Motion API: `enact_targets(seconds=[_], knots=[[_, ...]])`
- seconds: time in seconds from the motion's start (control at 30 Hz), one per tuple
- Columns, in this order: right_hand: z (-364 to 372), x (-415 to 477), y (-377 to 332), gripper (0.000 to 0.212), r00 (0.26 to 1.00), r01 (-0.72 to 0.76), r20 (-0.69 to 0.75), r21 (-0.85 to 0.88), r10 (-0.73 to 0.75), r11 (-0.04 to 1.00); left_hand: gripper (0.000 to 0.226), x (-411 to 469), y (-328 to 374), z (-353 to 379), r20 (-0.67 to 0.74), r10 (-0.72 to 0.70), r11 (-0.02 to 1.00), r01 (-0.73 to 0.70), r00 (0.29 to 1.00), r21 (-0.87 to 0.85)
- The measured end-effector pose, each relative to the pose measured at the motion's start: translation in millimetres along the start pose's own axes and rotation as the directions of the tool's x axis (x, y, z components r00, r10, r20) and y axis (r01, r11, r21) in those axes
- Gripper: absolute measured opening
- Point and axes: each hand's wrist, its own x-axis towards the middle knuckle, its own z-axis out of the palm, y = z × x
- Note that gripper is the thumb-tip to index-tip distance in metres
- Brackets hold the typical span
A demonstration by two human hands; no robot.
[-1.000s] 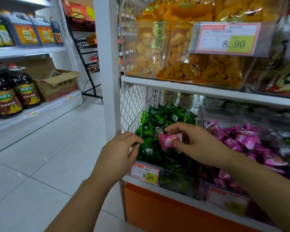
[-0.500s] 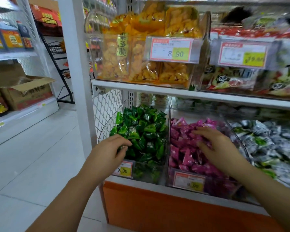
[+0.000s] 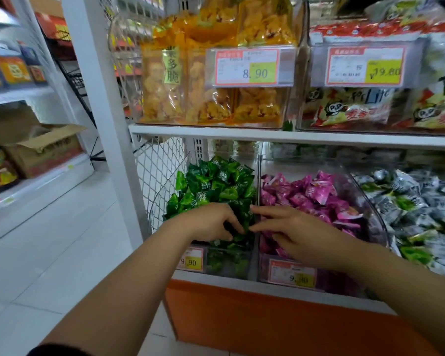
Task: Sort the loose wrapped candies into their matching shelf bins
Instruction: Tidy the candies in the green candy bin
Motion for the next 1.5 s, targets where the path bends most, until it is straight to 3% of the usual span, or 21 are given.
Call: enact_targets(seconds=[0.17, 0.3, 0.37, 0.47, 0.57, 0.67, 0.8, 1.03, 1.27, 1.4, 1.5], knots=[[1, -3, -1, 0.050, 0.998, -0.021, 0.055, 0.069, 0.017, 0.997, 0.031, -9, -25, 1, -0.074, -0.023, 0.960, 0.043, 0.997, 0.278], [2, -3, -1, 0.051, 0.997, -0.037, 0.073, 0.091, 0.031, 0.995, 0.033, -24, -42, 3, -0.090, -0.029, 0.918, 0.062, 0.996, 0.392], [2, -4, -2, 0.051, 0.996, -0.046, 0.080, 0.098, 0.038, 0.994, 0.033, -33, -47, -1, -0.092, -0.052, 0.917, 0.083, 0.994, 0.389], [3, -3, -2, 0.051, 0.996, -0.057, 0.079, 0.100, 0.049, 0.993, 0.028, -46, -38, -15, -0.103, -0.072, 0.975, 0.092, 0.992, 0.201], [4, -1, -3, 0.051, 0.995, -0.067, 0.078, 0.102, 0.059, 0.993, 0.023, -42, -17, -22, -0.167, 0.021, 0.997, -0.009, 0.986, 0.074], [3, -1, -3, 0.051, 0.995, -0.067, 0.087, 0.106, 0.058, 0.992, 0.022, -27, -3, -11, -0.148, 0.095, 0.967, -0.055, 0.984, 0.251], [0, -4, -4, 0.052, 0.990, -0.073, 0.129, 0.104, 0.059, 0.992, 0.027, -14, -5, 3, -0.084, 0.049, 0.870, -0.001, 0.995, 0.492], [2, -5, -4, 0.054, 0.990, -0.090, 0.118, 0.121, 0.076, 0.989, 0.025, -9, -8, 6, -0.126, 0.084, 0.844, -0.004, 0.989, 0.536], [3, -5, -5, 0.054, 0.991, -0.082, 0.111, 0.123, 0.069, 0.989, 0.019, -6, -13, 11, -0.205, 0.135, 0.875, -0.019, 0.969, 0.485], [1, -7, -7, 0.050, 0.993, -0.067, 0.102, 0.155, 0.051, 0.986, 0.005, -13, -14, 4, -0.312, 0.110, 0.987, -0.068, 0.944, 0.143], [0, -4, -9, 0.044, 0.997, -0.064, 0.044, 0.223, 0.055, 0.973, 0.010, -26, -13, -6, -0.387, 0.051, 0.996, -0.074, 0.921, -0.046]])
